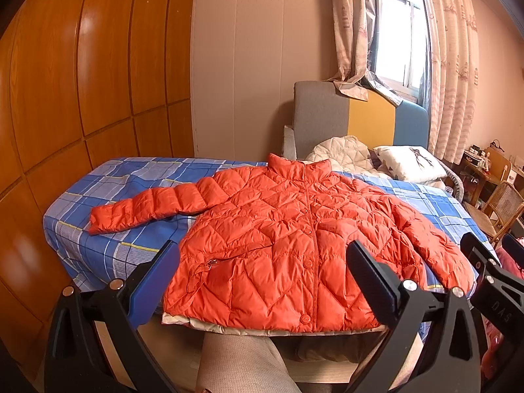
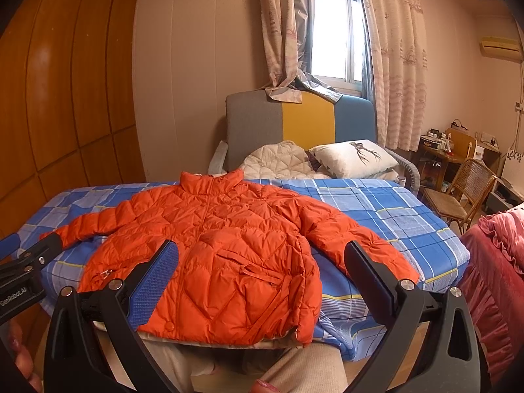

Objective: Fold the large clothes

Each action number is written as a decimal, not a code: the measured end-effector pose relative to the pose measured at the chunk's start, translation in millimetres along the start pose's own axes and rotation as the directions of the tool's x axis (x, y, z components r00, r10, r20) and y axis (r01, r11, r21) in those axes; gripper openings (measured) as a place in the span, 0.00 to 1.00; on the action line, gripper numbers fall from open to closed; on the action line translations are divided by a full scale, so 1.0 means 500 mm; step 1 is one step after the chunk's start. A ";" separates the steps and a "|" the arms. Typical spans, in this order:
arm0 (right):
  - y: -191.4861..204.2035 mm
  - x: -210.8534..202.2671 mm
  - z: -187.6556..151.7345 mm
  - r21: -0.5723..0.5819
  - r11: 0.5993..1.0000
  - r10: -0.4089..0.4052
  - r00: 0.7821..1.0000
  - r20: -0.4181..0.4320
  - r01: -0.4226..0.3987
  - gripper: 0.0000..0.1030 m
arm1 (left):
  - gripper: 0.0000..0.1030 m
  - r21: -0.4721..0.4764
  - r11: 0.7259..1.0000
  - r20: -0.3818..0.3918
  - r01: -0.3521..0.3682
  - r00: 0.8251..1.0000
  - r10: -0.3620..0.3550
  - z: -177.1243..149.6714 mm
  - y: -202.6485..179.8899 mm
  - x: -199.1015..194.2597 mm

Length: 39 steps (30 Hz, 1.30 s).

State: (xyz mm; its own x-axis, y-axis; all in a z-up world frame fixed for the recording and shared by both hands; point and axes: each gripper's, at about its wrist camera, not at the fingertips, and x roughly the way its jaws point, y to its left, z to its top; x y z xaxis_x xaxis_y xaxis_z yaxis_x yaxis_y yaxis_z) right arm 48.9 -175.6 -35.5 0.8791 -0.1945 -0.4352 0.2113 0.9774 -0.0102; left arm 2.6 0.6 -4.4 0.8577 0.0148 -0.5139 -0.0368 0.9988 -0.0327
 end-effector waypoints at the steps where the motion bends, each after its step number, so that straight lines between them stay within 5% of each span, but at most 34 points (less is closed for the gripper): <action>1: -0.001 0.000 0.001 0.002 1.000 -0.001 1.000 -0.004 0.001 0.97 | 0.98 0.003 1.000 -0.004 0.006 1.000 -0.006 -0.001 -0.002 0.002; 12: -0.004 0.006 0.003 0.012 1.000 -0.003 1.000 -0.005 0.003 0.97 | 0.98 0.007 1.000 -0.016 0.007 1.000 -0.007 -0.009 -0.009 0.006; 23: -0.046 0.092 -0.003 0.040 0.998 -0.046 0.991 -0.123 0.051 0.97 | 0.98 -0.017 1.000 -0.107 0.014 0.994 -0.016 -0.029 0.016 0.084; 30: -0.100 0.215 -0.030 0.122 0.991 0.089 0.971 -0.224 -0.062 0.97 | 0.98 -0.073 0.997 -0.204 0.027 0.978 -0.042 -0.045 0.043 0.189; 35: -0.200 0.322 -0.073 0.312 0.949 0.152 0.938 -0.312 -0.050 0.97 | 0.98 -0.080 0.997 -0.295 -0.014 0.956 -0.010 -0.069 0.056 0.279; 37: -0.248 0.357 -0.089 0.422 0.906 0.187 0.929 -0.319 -0.037 0.97 | 0.98 -0.058 0.998 -0.301 -0.030 0.954 0.011 -0.074 0.056 0.306; 39: -0.307 0.399 -0.116 0.582 0.813 0.260 0.906 -0.335 -0.018 0.97 | 0.98 -0.032 0.998 -0.316 -0.054 0.948 0.042 -0.076 0.056 0.330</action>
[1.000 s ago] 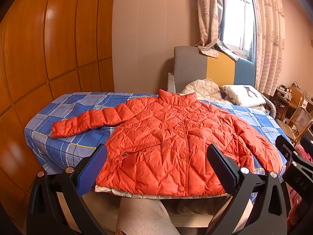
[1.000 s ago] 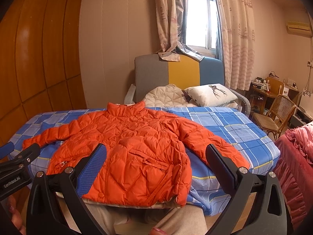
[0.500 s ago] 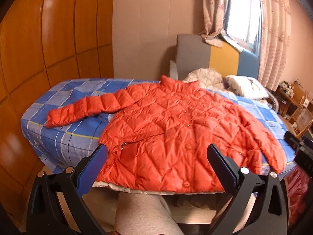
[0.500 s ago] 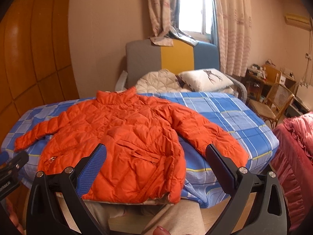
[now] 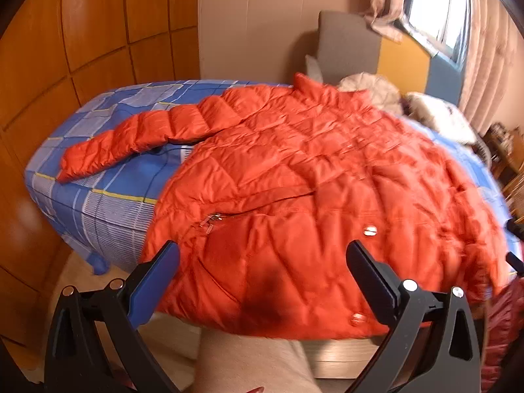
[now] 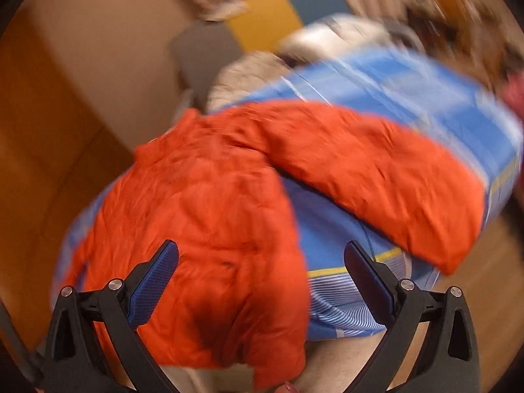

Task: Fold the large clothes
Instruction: 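Grasp the jacket sleeve nearest the right gripper with the right gripper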

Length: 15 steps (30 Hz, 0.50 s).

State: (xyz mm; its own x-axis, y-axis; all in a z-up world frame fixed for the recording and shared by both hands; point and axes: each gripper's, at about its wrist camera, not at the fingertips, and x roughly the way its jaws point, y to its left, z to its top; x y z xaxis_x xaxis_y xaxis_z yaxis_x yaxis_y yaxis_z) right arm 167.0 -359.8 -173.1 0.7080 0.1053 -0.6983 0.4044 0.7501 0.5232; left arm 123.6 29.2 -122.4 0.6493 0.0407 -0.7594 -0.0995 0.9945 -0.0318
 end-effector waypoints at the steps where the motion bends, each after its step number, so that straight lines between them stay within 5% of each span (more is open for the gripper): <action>1: -0.018 0.010 0.006 0.050 0.999 0.011 1.000 -0.009 -0.010 0.96 | 0.98 0.001 1.000 -0.003 -0.002 1.000 0.002 0.004 0.000 0.012; 4: -0.080 0.039 0.023 0.197 0.980 0.017 1.000 -0.021 -0.012 0.80 | 0.98 -0.009 1.000 -0.017 -0.008 1.000 0.008 0.018 0.007 0.042; 9: -0.176 0.088 0.036 0.446 0.895 0.040 0.999 -0.028 -0.023 0.71 | 0.98 0.006 1.000 -0.015 -0.016 1.000 0.017 0.033 0.002 0.077; 15: -0.203 0.076 0.062 0.505 0.863 -0.028 0.996 0.080 -0.017 0.70 | 0.98 0.012 0.999 -0.011 -0.052 0.999 0.052 0.044 0.002 0.117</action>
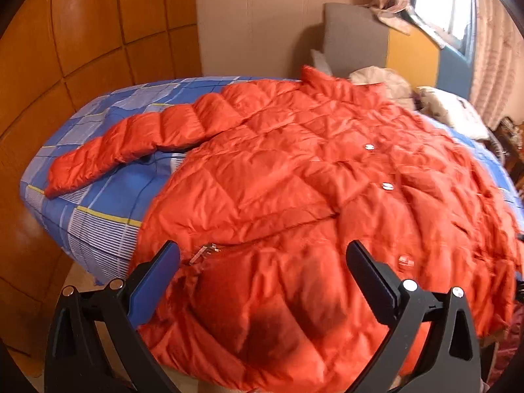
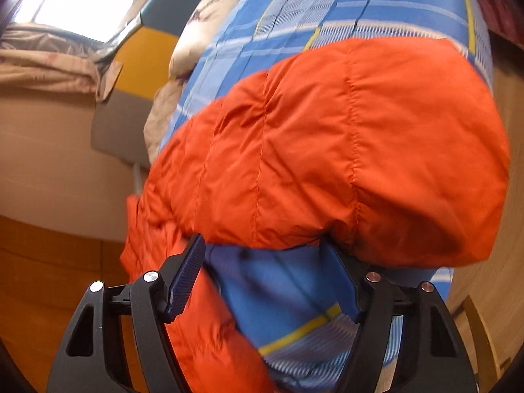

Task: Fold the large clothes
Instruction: 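Grasp the jacket sleeve nearest the right gripper with the right gripper, then fold the held sleeve across the jacket body and open the right gripper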

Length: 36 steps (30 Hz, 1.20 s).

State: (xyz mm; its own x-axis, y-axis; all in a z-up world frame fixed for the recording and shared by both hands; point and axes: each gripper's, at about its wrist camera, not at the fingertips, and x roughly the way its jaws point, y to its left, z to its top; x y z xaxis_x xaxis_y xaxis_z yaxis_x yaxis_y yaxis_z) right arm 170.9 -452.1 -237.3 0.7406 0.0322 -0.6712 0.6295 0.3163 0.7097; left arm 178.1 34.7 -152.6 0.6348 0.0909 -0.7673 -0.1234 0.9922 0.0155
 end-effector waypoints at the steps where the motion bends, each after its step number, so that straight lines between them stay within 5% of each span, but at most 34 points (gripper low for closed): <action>1: -0.005 -0.005 0.012 0.018 1.000 -0.001 1.000 0.027 0.001 0.70 | 0.98 -0.005 1.000 -0.003 -0.017 1.000 0.017 0.003 0.003 0.007; 5: -0.022 -0.014 0.075 0.082 0.997 -0.022 0.993 0.112 0.013 0.70 | 0.98 -0.055 0.998 -0.025 -0.040 0.999 0.038 0.019 0.031 0.035; 13: -0.057 -0.030 0.071 0.158 0.986 -0.069 0.993 0.099 0.053 0.65 | 0.98 -0.127 0.983 -0.059 -0.132 0.990 0.125 0.045 0.087 0.088; 18: -0.055 -0.024 0.109 0.151 0.984 -0.119 0.976 0.182 0.092 0.48 | 0.98 -0.117 0.973 -0.068 -0.198 0.979 0.191 0.054 0.103 0.113; 20: -0.038 -0.017 0.129 0.100 0.986 -0.151 0.962 0.226 0.132 0.19 | 0.98 -0.097 0.971 -0.068 -0.218 0.975 0.212 0.054 0.101 0.119; 22: -0.022 -0.008 0.145 0.045 0.987 -0.161 0.954 0.253 0.154 0.04 | 0.98 -0.083 0.966 -0.061 -0.245 0.969 0.240 0.055 0.100 0.123; 27: 0.015 -0.002 0.180 -0.029 0.985 -0.153 0.943 0.296 0.168 0.00 | 0.98 -0.091 0.957 -0.057 -0.277 0.961 0.272 0.062 0.114 0.136; 30: 0.013 0.001 0.173 -0.020 0.994 -0.103 0.975 0.197 0.109 0.00 | 0.98 -0.108 0.959 -0.057 -0.261 0.965 0.256 0.064 0.120 0.145; 31: 0.012 -0.002 0.162 -0.020 0.992 -0.117 0.977 0.179 0.122 0.02 | 0.98 -0.111 0.958 -0.054 -0.265 0.964 0.260 0.064 0.122 0.146; 33: 0.000 -0.003 0.137 -0.019 0.989 -0.143 0.983 0.117 0.146 0.24 | 0.98 -0.118 0.956 -0.045 -0.270 0.963 0.266 0.064 0.125 0.149; 34: -0.008 -0.004 0.130 -0.003 0.991 -0.136 0.985 0.105 0.137 0.60 | 0.98 -0.125 0.954 -0.041 -0.274 0.962 0.271 0.065 0.128 0.152; 35: -0.022 -0.010 0.120 0.036 0.991 -0.129 0.986 0.108 0.126 0.82 | 0.98 -0.130 0.951 -0.041 -0.282 0.959 0.279 0.067 0.131 0.155; 36: -0.027 -0.010 0.117 0.044 0.992 -0.123 0.986 0.112 0.119 0.81 | 0.98 -0.136 0.948 -0.042 -0.289 0.957 0.286 0.068 0.135 0.159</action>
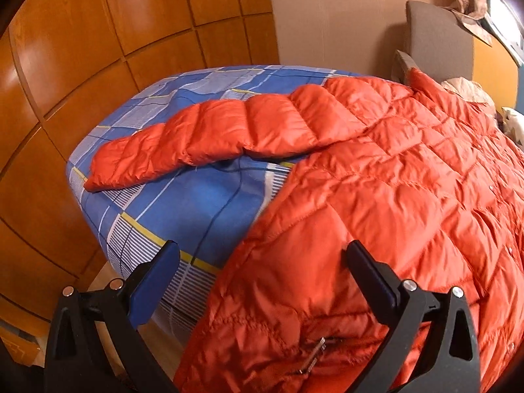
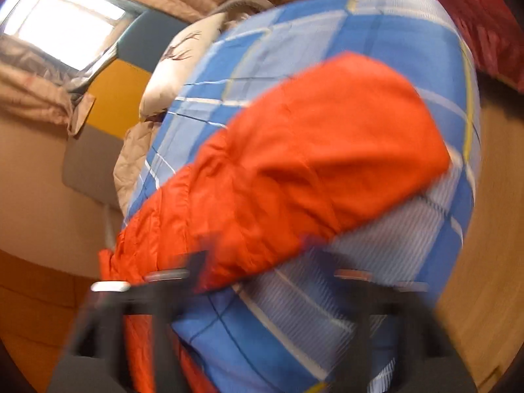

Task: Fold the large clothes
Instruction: 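Fold the held sleeve across the jacket body and open the right gripper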

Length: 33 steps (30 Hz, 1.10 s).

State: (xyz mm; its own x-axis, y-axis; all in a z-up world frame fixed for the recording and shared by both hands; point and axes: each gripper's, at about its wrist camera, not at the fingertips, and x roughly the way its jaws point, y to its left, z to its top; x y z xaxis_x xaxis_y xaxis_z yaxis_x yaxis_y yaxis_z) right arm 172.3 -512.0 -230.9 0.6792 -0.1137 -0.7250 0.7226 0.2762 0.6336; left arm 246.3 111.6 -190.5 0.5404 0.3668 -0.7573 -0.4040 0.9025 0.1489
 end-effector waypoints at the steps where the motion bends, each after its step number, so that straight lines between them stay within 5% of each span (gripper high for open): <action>1: 0.001 0.003 0.000 -0.006 1.000 0.002 1.000 0.002 -0.002 0.77 | 0.98 -0.003 1.000 -0.003 0.000 1.000 0.000 0.002 0.000 0.003; 6: -0.008 0.020 0.032 0.071 0.997 -0.012 0.996 0.084 0.006 0.66 | 0.98 0.021 1.000 0.004 -0.005 1.000 0.005 0.007 -0.006 0.006; 10: -0.017 0.050 0.070 0.099 0.995 -0.036 0.991 0.126 0.023 0.21 | 0.98 0.036 0.999 0.002 -0.007 1.000 0.007 0.007 -0.010 0.010; 13: -0.018 0.068 0.099 0.081 0.997 -0.029 0.989 0.147 0.017 0.01 | 0.98 0.047 0.999 0.006 -0.016 1.000 0.016 0.005 -0.010 0.014; 25: 0.105 0.035 0.113 -0.191 0.980 -0.004 0.973 0.230 0.049 0.00 | 0.98 0.041 0.999 0.007 0.002 1.000 -0.003 -0.004 -0.009 0.022; 30: 0.080 0.041 0.115 -0.094 0.994 -0.036 0.982 0.188 0.054 0.01 | 0.98 0.031 0.999 0.012 -0.012 1.000 0.011 -0.002 -0.001 0.022; 31: 0.063 0.044 0.113 -0.059 0.997 -0.036 0.986 0.164 0.047 0.06 | 0.98 0.028 1.000 0.010 -0.008 1.000 0.008 -0.002 0.001 0.022; 33: 0.017 0.053 0.106 0.024 0.999 -0.046 0.992 0.115 0.043 0.42 | 0.98 0.024 1.000 0.008 -0.005 1.000 0.004 -0.002 0.002 0.024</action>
State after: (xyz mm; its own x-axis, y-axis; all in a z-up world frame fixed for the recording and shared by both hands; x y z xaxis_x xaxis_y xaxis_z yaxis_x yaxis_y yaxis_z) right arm 203.2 -563.1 -230.3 0.6556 -0.2351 -0.7176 0.7543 0.2477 0.6080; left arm 251.6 116.4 -200.0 0.5443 0.3725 -0.7517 -0.3889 0.9060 0.1674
